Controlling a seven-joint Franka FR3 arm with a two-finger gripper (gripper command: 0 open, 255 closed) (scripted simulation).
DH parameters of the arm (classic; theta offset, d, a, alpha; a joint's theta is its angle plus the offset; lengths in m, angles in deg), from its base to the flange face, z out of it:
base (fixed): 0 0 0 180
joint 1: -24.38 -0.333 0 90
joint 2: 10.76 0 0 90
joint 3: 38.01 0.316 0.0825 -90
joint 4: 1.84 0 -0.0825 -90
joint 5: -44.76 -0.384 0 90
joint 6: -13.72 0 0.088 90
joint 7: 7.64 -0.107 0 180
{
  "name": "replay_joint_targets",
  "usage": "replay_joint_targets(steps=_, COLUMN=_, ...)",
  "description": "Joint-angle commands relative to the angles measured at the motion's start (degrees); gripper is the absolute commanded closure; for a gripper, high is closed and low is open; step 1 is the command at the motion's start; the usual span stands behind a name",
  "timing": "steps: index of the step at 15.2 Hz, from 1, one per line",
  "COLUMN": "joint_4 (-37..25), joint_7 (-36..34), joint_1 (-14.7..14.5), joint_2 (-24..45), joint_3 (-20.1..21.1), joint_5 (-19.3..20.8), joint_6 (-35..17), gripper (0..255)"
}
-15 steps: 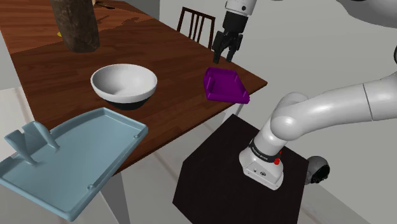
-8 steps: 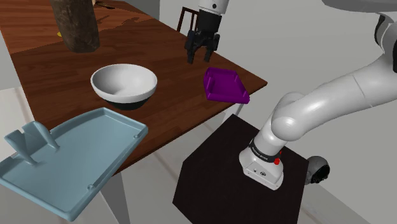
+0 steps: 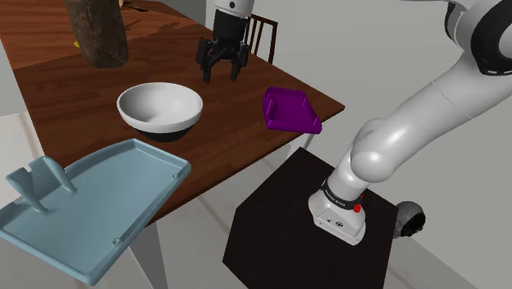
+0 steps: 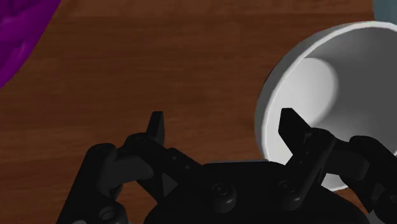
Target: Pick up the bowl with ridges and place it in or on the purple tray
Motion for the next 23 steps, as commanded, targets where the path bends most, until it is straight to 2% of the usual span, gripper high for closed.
replay_joint_targets(steps=1, joint_4=-3.2, joint_7=-2.2, joint_1=-0.3, joint_2=4.1, joint_3=1.4, joint_5=0.3, joint_6=-1.4, gripper=0)
replay_joint_targets(steps=4, joint_4=-7.7, joint_7=-5.0, joint_1=-0.9, joint_2=9.0, joint_3=3.1, joint_5=1.0, joint_6=-2.5, gripper=0)
replay_joint_targets(steps=12, joint_4=-2.9, joint_7=-5.0, joint_1=-1.4, joint_2=10.0, joint_3=3.7, joint_5=0.9, joint_6=-8.3, gripper=0)
replay_joint_targets(steps=19, joint_4=-3.0, joint_7=-5.0, joint_1=-1.4, joint_2=10.0, joint_3=3.7, joint_5=0.9, joint_6=-8.3, gripper=0)
replay_joint_targets(steps=20, joint_4=-3.0, joint_7=-5.0, joint_1=-1.4, joint_2=10.0, joint_3=3.7, joint_5=0.9, joint_6=-8.3, gripper=255)
replay_joint_targets(steps=23, joint_4=-3.0, joint_7=-5.0, joint_1=-1.4, joint_2=10.0, joint_3=3.7, joint_5=0.9, joint_6=-8.3, gripper=255)
